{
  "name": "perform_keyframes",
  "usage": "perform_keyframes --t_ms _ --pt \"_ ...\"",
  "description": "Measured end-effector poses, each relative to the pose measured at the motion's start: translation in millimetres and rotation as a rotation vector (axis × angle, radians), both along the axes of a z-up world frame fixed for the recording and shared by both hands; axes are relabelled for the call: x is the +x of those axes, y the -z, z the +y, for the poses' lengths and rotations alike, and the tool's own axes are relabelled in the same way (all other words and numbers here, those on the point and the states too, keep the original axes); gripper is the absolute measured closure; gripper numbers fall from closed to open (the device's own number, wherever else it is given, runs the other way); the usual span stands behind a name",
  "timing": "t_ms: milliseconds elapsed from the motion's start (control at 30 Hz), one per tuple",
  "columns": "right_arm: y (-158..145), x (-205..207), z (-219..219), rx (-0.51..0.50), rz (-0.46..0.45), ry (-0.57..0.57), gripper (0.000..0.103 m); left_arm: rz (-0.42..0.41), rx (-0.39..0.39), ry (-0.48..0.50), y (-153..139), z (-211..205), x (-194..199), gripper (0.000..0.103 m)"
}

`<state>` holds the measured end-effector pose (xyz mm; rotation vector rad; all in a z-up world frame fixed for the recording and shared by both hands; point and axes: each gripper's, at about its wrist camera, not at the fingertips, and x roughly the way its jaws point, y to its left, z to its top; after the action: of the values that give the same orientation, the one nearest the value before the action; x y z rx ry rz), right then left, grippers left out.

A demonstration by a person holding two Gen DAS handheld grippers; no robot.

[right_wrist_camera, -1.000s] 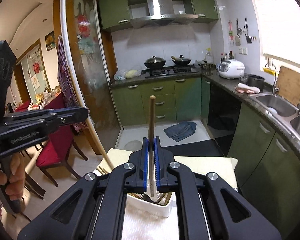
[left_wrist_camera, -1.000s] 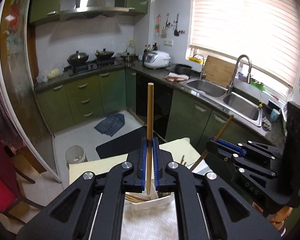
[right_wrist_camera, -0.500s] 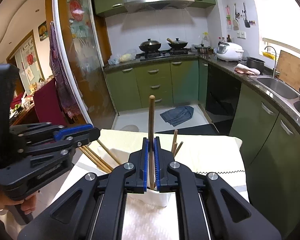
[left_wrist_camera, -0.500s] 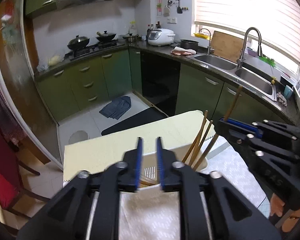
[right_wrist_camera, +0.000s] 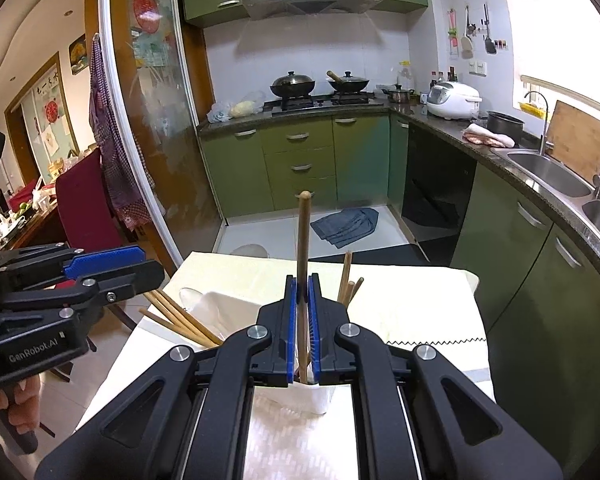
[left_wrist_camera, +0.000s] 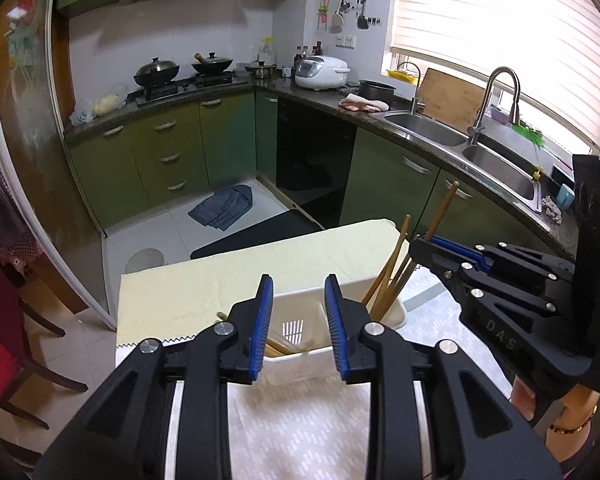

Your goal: Organize utensils

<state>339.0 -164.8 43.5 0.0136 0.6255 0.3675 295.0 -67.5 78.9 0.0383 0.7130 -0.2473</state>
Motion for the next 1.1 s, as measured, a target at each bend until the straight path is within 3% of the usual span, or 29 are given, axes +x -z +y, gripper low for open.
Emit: perform_keyframes --t_ms 433,500,633,700,833,1100 --pt "-16 -11 -3 0.003 -0.031 0.003 0.096 -0.020 -0.018 0.008 -10 0 -18 0.073" --pt "-20 -18 -7 0.027 -0.038 -0.007 0.086 -0.017 -0.029 0.014 -10 1 -23 0.073" --pt "-30 -47 -18 0.066 -0.074 -0.030 0.083 -0.002 -0.063 0.029 -2 6 -37 0.072" --pt "-29 -65 -26 0.080 -0.083 -0.034 0.077 -0.001 -0.083 0.033 4 9 -47 0.060" --pt "-17 -106 -43 0.083 -0.116 -0.016 0.056 -0.015 -0.104 0.036 23 14 -72 0.050" --pt "35 -193 -80 0.066 -0.110 0.004 0.014 -0.102 -0.042 -0.039 79 34 -150 0.023"
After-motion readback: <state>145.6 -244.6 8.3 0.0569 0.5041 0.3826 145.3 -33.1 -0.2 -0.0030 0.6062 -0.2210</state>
